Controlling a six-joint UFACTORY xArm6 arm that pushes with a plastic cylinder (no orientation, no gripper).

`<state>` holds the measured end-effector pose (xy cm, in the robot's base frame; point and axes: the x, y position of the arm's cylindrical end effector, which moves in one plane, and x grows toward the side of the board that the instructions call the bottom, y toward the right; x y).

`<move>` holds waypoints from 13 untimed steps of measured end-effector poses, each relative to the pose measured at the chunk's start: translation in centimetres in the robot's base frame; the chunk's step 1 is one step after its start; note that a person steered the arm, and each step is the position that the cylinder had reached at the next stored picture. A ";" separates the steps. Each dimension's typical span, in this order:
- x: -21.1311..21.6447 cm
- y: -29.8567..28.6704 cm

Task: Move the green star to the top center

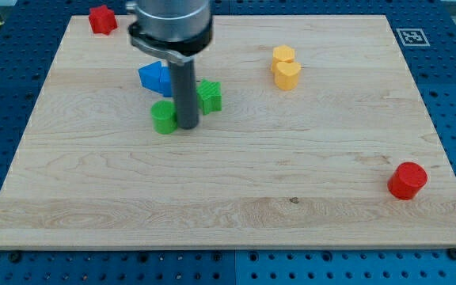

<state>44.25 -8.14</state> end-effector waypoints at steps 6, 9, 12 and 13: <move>0.5 7.1; -4.7 8.2; -9.7 8.2; -12.2 8.1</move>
<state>32.05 -0.01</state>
